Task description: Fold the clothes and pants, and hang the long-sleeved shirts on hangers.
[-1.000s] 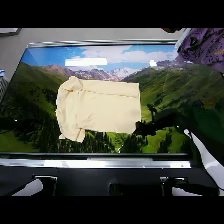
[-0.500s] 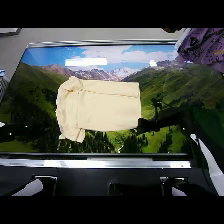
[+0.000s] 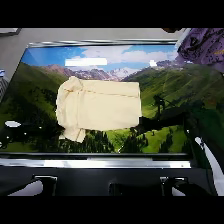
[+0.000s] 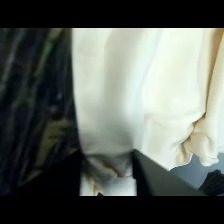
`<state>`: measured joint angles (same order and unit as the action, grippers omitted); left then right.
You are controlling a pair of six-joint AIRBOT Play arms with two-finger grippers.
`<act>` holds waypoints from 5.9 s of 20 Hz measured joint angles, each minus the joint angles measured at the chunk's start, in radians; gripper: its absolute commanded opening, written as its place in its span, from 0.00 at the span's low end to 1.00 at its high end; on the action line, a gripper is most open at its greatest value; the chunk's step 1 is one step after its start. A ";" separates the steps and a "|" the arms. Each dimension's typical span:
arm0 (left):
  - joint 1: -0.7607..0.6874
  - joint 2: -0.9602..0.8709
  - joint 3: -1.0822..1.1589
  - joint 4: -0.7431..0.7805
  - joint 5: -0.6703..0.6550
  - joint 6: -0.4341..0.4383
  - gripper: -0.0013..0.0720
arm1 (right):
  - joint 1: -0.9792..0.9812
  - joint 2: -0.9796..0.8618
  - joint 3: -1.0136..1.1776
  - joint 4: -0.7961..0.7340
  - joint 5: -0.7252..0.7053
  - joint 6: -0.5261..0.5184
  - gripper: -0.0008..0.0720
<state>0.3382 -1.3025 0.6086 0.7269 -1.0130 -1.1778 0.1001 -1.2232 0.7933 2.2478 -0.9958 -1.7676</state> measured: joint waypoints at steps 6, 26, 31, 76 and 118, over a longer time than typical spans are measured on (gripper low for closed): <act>-0.044 -0.010 0.108 -0.039 0.016 0.007 0.04 | 0.000 0.002 0.120 -0.015 -0.006 0.038 0.04; -0.051 0.495 1.299 0.683 -0.254 -0.540 0.04 | 0.000 0.327 1.255 -0.386 -0.251 0.348 0.04; -0.053 0.468 1.248 0.704 -0.261 -0.542 0.04 | 0.000 0.251 1.258 -0.428 -0.290 0.436 0.05; -0.036 -0.424 1.059 0.611 -0.378 -0.359 0.86 | -0.054 -0.701 1.202 -0.468 -0.622 0.305 0.67; 0.122 0.195 -0.093 0.222 -0.104 -0.258 0.04 | -0.253 -0.327 0.131 0.012 -0.312 0.032 0.52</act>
<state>0.4603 -1.1076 0.5152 0.9485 -1.1172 -1.4357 -0.1524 -1.5505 0.9245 2.2597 -1.3083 -1.7351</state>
